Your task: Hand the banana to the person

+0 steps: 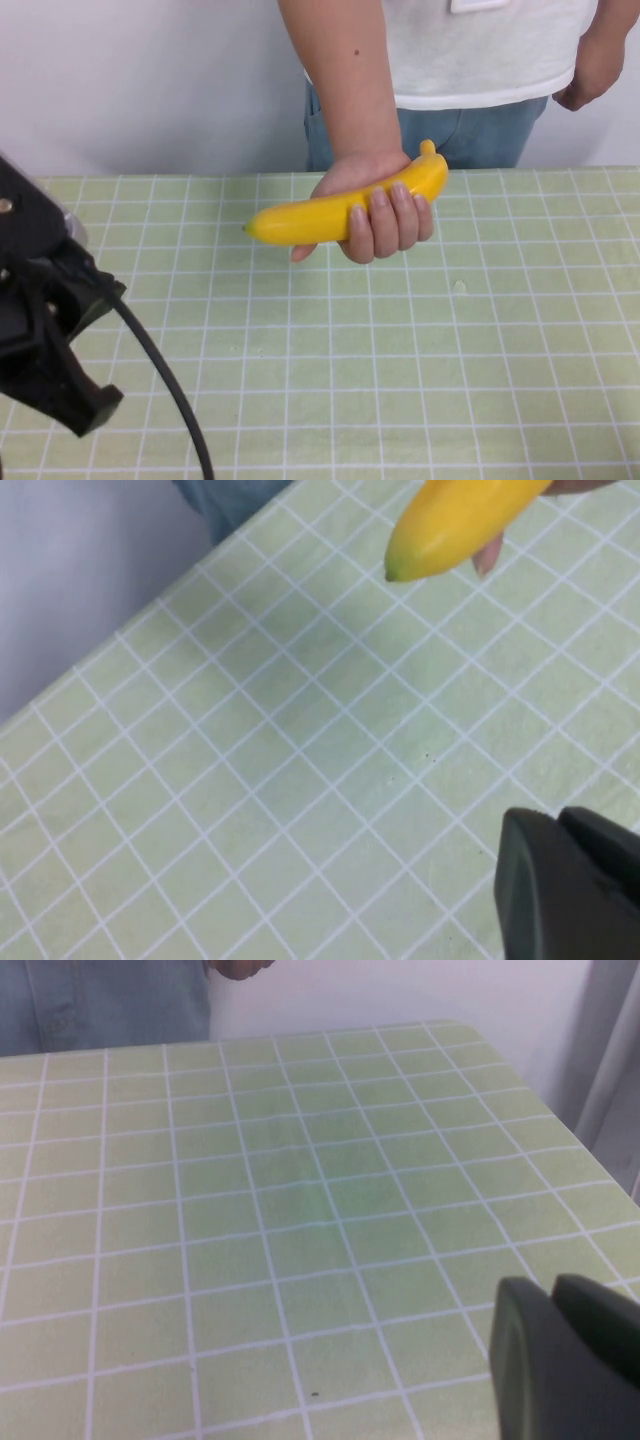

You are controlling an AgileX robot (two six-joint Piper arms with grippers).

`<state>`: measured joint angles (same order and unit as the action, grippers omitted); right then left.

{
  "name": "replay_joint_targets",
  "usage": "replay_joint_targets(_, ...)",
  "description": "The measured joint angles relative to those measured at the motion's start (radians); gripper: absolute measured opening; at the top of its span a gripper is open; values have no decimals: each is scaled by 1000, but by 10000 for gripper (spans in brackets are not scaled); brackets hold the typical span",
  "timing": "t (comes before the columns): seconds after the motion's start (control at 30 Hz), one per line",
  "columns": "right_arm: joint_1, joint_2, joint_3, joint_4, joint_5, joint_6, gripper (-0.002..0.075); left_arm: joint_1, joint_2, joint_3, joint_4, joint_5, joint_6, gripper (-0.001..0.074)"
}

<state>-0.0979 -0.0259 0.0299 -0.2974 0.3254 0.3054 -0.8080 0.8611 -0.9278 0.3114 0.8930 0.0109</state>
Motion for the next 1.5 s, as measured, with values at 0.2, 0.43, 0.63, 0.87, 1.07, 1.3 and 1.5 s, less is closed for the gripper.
replay_joint_targets(0.2, 0, 0, 0, 0, 0, 0, -9, 50, -24, 15, 92, -68, -190, -3)
replay_joint_targets(0.43, 0, 0, 0, 0, 0, 0, -9, 311, -145, 136, -110, -459, 86, -3)
replay_joint_targets(0.63, 0, 0, 0, 0, 0, 0, -9, 435, -282, 340, -381, -782, 287, -3)
replay_joint_targets(0.87, 0, 0, 0, 0, 0, 0, -9, 522, -512, 588, -390, -787, 244, -3)
replay_joint_targets(1.07, 0, 0, 0, 0, 0, 0, -9, 619, -691, 788, -362, -779, 89, -3)
replay_joint_targets(1.3, 0, 0, 0, 0, 0, 0, -9, 668, -846, 948, -357, -715, -55, -3)
replay_joint_targets(1.5, 0, 0, 0, 0, 0, 0, -9, 668, -873, 952, -357, -526, -68, -3)
